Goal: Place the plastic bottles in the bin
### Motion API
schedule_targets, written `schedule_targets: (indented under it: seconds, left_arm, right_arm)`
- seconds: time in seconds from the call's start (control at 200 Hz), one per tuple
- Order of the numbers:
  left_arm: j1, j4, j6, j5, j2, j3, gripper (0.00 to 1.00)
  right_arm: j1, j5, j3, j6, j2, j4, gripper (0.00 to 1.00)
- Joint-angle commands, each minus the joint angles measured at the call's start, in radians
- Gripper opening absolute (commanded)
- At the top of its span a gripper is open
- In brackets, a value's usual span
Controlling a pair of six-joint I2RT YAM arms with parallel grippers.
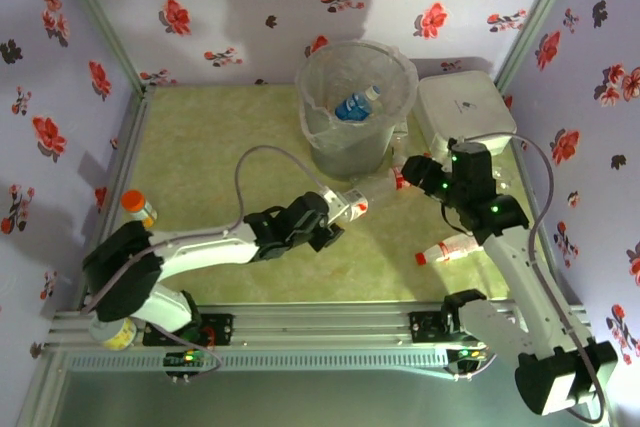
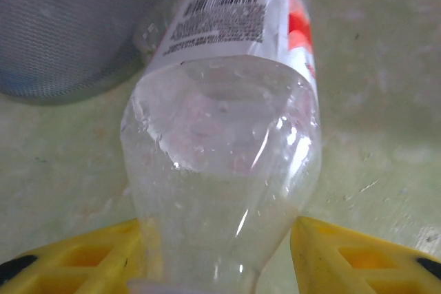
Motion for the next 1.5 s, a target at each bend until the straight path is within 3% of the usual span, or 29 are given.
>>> schedule_targets:
  seconds: [0.0,0.14,0.58,0.625,0.72,0.75,0.885,1.085,1.365,1.496]
  left_arm:
    - [-0.004,0.130,-0.035,0.006,-0.068,-0.052,0.55]
    - [-0.001,0.163,-0.038,0.010,-0.100,-0.076,0.55]
    - [-0.001,0.099,-0.059,0.018,-0.086,-0.099,0.56]
    - [-0.001,0.079,-0.052,0.020,-0.081,-0.096,0.61]
    - [-0.001,-0.005,-0.023,0.030,-0.044,-0.051,0.94]
    - [-0.001,-0.036,-0.014,0.046,-0.026,-0.027,1.00]
    - [-0.010,-0.127,-0.022,0.175,0.038,0.052,1.00]
    - [-0.037,-0.105,-0.089,0.283,0.025,0.043,1.00]
    - [-0.085,-0.178,-0.055,0.294,0.140,0.118,1.00]
    - [-0.108,-0.196,-0.037,0.245,0.210,0.145,1.00]
  right_arm:
    - [-0.004,-0.174,-0.019,0.053,0.013,0.089,0.75]
    - [-0.005,-0.129,-0.025,0.071,0.035,0.063,0.82]
    - [0.049,-0.155,-0.252,0.260,0.118,0.246,0.81]
    - [0.058,-0.132,-0.252,0.254,0.117,0.224,0.82]
    - [0.072,-0.103,-0.245,0.242,0.123,0.197,0.84]
    - [0.078,-0.097,-0.244,0.243,0.127,0.190,0.84]
    - [0.142,-0.071,-0.254,0.272,0.159,0.118,0.86]
    - [0.206,-0.008,-0.301,0.317,0.109,0.043,0.87]
    - [0.206,0.030,-0.318,0.330,0.087,0.037,0.88]
    - [0.207,0.031,-0.321,0.333,0.085,0.036,0.88]
